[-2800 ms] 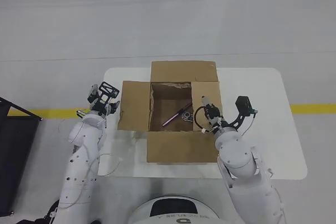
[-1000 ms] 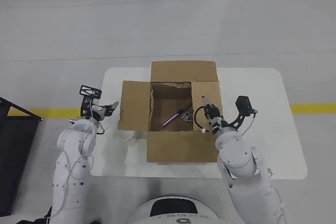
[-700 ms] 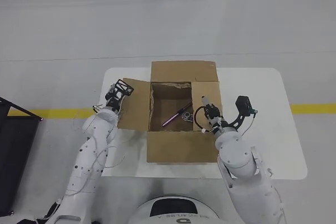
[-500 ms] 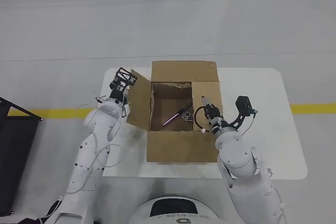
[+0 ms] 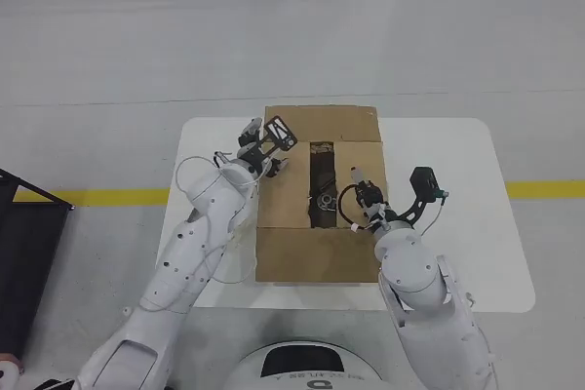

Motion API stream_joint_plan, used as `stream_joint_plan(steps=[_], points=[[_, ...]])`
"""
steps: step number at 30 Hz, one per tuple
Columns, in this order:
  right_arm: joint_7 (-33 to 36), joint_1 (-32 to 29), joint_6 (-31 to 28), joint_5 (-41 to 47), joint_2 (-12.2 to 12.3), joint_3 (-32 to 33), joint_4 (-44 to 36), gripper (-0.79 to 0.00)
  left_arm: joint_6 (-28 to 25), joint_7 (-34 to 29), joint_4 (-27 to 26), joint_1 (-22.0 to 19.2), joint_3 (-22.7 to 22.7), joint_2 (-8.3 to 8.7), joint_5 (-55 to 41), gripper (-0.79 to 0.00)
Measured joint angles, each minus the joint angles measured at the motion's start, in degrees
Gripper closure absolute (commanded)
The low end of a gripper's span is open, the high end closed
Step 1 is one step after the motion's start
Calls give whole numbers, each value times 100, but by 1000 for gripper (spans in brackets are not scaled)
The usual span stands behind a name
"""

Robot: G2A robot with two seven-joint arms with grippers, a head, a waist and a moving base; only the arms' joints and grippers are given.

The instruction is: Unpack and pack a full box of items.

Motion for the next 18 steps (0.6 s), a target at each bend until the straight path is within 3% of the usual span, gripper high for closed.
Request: stream_joint_plan(steps=[4,9,18], points=[[0,0,0,0,0,0,0,-785,102,-11,130,-6,109,-21,-4,-785],[0,0,0,0,0,0,0,-785,220,21,-125,67,-60,1,-127,-785],[0,0,0,0,0,0,0,-785,252,-115,-1486,549,-1006,110,-1029,-785]])
